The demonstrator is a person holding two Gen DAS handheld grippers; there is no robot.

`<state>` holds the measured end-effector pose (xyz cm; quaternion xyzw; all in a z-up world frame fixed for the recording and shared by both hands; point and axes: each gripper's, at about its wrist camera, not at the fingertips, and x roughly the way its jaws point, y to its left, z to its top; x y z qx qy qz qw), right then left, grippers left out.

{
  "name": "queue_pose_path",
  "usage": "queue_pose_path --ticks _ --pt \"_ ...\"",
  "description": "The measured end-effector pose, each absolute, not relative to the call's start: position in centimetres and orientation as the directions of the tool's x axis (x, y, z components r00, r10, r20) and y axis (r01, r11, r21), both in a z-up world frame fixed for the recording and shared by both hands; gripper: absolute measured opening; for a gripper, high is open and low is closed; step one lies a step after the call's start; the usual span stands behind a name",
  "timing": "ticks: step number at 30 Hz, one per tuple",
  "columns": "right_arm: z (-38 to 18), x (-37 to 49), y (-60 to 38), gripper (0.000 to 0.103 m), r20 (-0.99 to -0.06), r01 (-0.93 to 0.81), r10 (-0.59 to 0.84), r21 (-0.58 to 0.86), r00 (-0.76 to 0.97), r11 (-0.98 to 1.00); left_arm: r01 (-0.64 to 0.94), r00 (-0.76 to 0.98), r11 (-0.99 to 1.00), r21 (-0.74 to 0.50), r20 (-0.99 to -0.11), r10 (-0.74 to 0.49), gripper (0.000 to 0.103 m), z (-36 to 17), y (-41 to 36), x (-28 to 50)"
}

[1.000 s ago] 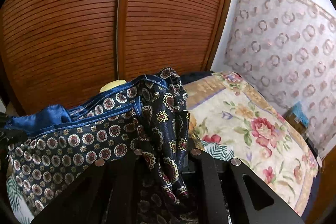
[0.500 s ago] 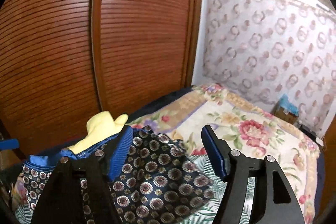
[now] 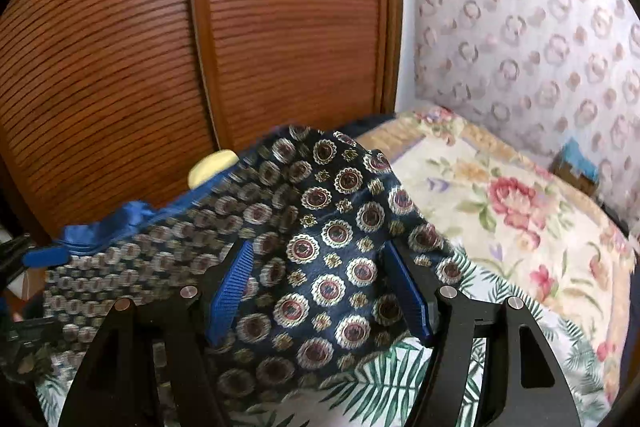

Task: Fold small clothes
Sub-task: 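Carry the folded shirt with both tools toward the yellow cushion by the wardrobe, then lower the folded shirt onto the yellow cushion and open both tools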

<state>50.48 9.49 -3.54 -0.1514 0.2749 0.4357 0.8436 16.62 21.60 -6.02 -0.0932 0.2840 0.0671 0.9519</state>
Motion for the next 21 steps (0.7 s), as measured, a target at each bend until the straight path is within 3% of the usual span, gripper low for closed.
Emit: queue_pose_path --ticks 2,6,12,21 --pt "-3.4 51.5 9.4 0.070 -0.593 -0.814 0.663 0.022 0.457 0.580 -0.181 0.836 0.974 -0.133 -0.542 0.081 0.089 -5.5 21.3 16.2" --pt "-3.5 52.2 8.8 0.070 -0.564 -0.797 0.679 0.059 0.470 0.601 -0.178 0.844 0.977 -0.115 -0.529 0.091 0.090 -5.0 20.7 15.6" --pt "-2.8 47.4 5.9 0.070 -0.540 -0.775 0.660 0.021 0.522 0.631 -0.160 0.861 0.984 -0.080 -0.499 0.099 0.102 -3.6 19.1 14.3" --pt "-1.3 38.1 0.3 0.070 -0.505 -0.759 0.662 0.018 0.554 0.650 -0.124 0.878 0.991 -0.044 -0.470 0.089 0.102 -2.1 16.0 12.0"
